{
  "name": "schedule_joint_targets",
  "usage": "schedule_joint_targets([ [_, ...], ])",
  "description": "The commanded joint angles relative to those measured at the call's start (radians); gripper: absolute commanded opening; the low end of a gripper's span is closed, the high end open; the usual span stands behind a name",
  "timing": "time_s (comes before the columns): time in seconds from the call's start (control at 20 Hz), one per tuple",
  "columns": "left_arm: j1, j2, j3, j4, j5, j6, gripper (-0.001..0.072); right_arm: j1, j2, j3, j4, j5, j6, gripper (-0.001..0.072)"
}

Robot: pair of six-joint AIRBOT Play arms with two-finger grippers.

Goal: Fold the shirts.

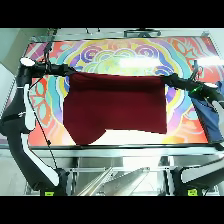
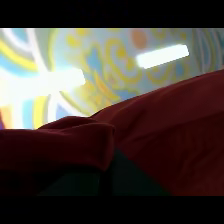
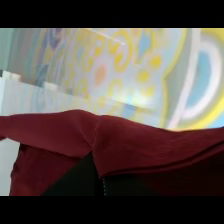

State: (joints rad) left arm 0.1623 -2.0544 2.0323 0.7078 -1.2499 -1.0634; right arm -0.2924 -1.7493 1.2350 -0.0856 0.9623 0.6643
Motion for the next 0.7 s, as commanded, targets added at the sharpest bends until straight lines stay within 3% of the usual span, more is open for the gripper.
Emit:
schedule_joint_targets([
  [0.0,0.018,-0.045,0.019,0.006,0.061,-0.019,0.0020,-0.005,-0.155,0.188,0.032,0.057,0.051,0.0018],
  [0.15,0.042,-0.037,-0.055,0.008,0.019,-0.020,0.0016,-0.021,-0.173,0.220,-0.032,0.105,0.076,0.0018],
  [0.45,0.030,-0.039,-0.156,0.023,0.002,-0.021,0.0002,-0.022,-0.173,0.220,-0.327,0.169,0.175,0.0017],
  [0.65,0.020,-0.039,-0.154,0.150,0.004,-0.106,0.0001,-0.022,-0.176,0.220,-0.462,0.187,0.227,0.0018],
])
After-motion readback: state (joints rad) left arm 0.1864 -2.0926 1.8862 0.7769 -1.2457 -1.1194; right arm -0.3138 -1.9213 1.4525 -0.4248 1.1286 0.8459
